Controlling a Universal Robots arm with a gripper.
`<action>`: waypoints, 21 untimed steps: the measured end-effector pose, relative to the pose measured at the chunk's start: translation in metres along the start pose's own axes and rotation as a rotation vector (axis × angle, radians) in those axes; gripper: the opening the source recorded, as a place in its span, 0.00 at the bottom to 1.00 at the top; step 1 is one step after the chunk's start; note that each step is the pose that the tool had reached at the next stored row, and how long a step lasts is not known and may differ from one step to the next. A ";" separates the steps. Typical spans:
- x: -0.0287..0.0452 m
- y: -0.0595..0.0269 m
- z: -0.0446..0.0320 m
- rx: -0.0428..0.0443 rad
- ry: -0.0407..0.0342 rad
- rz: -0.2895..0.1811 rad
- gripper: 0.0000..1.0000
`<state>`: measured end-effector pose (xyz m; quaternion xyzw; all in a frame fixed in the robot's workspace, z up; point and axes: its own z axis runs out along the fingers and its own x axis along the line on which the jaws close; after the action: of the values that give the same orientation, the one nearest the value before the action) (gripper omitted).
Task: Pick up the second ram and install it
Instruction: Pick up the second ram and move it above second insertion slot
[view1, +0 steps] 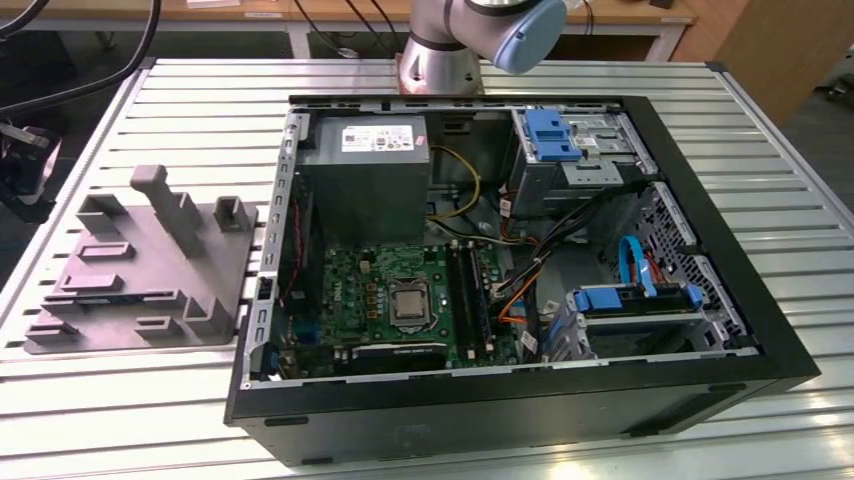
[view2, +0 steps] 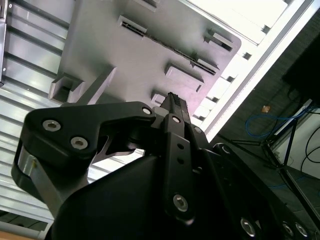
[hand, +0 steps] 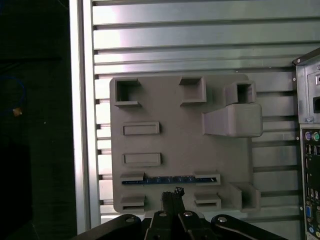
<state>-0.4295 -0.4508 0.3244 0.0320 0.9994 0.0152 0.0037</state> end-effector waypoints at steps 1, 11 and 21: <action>0.0000 0.0000 0.0000 0.0000 0.0000 0.000 0.10; 0.0002 -0.0015 0.0067 -0.0002 0.0014 -0.044 0.10; 0.0002 -0.0018 0.0138 -0.0015 0.0069 -0.227 0.10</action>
<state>-0.4296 -0.4521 0.3105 -0.0813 0.9966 0.0156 0.0019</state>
